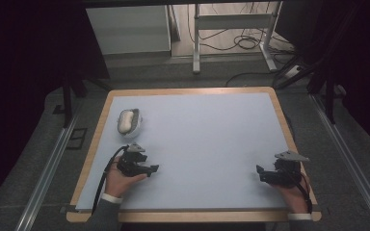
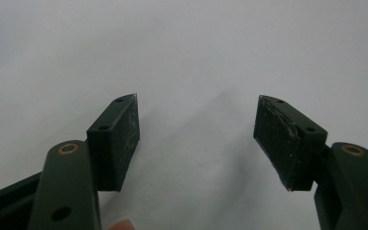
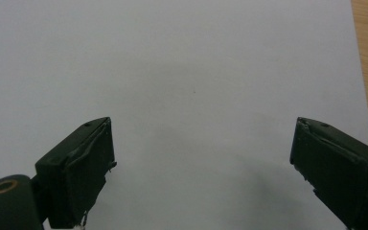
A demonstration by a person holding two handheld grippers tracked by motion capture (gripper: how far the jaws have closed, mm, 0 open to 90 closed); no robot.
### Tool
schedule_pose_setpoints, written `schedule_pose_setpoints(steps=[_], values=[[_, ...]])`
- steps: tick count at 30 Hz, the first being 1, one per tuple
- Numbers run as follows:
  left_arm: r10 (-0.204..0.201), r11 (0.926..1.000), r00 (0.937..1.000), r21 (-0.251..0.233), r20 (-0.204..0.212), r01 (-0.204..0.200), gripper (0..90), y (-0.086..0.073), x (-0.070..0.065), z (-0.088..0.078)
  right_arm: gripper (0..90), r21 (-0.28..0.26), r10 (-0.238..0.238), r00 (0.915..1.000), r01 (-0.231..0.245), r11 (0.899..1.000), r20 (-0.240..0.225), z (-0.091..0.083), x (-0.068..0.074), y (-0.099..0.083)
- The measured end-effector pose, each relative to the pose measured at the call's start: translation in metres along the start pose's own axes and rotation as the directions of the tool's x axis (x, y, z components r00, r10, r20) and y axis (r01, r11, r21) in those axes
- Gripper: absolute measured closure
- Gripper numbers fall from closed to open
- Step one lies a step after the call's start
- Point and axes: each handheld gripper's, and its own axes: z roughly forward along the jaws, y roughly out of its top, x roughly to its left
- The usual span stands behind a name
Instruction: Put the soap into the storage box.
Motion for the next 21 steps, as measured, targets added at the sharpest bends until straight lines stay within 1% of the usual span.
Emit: schedule_pose_setpoints(steps=[1, 3, 7, 13, 16, 19, 21], values=[[0.001, 1.0, 1.0, 0.006, -0.008, -0.001, 33.0, -0.0014, 0.0004, 0.0003, 7.6, -0.001, -0.001, 1.0, 0.001, 1.0, 0.0, 0.0001, 0.0001, 0.0], [-0.01, 1.0, 0.9999, -0.001, -0.006, 0.01, 33.0, -0.0032, 0.0014, 0.0005, 7.6, -0.003, -0.004, 1.0, 0.004, 1.0, -0.002, 0.0004, 0.0007, 0.0], [-0.01, 0.9999, 0.9999, -0.009, -0.005, 0.01, 32.9, -0.0033, 0.0018, -0.0014, 7.6, -0.003, -0.016, 0.9998, 0.016, 1.0, -0.007, 0.0013, 0.003, 0.0004], [-0.019, 0.9998, 0.9998, -0.012, -0.01, 0.018, 32.5, -0.0043, 0.0038, -0.002, 7.6, -0.011, -0.02, 0.9997, 0.02, 1.0, -0.013, 0.0006, 0.0047, 0.0014], [-0.024, 0.9992, 0.9997, -0.032, -0.011, 0.023, 32.8, -0.0042, 0.0036, -0.0043, 7.6, -0.014, -0.02, 0.9997, 0.02, 1.0, -0.017, 0.0002, 0.0052, 0.0017], [-0.027, 0.9988, 0.9995, -0.04, -0.017, 0.026, 32.7, -0.0036, 0.004, -0.0067, 7.6, -0.02, -0.025, 0.9994, 0.025, 0.999, -0.025, 0.0005, 0.0076, 0.003], [-0.025, 0.9988, 0.9996, -0.042, -0.015, 0.025, 32.6, -0.0035, 0.0046, -0.0074, 7.6, -0.023, -0.026, 0.999, 0.025, 0.999, -0.038, 0.0009, 0.0099, 0.0046]])
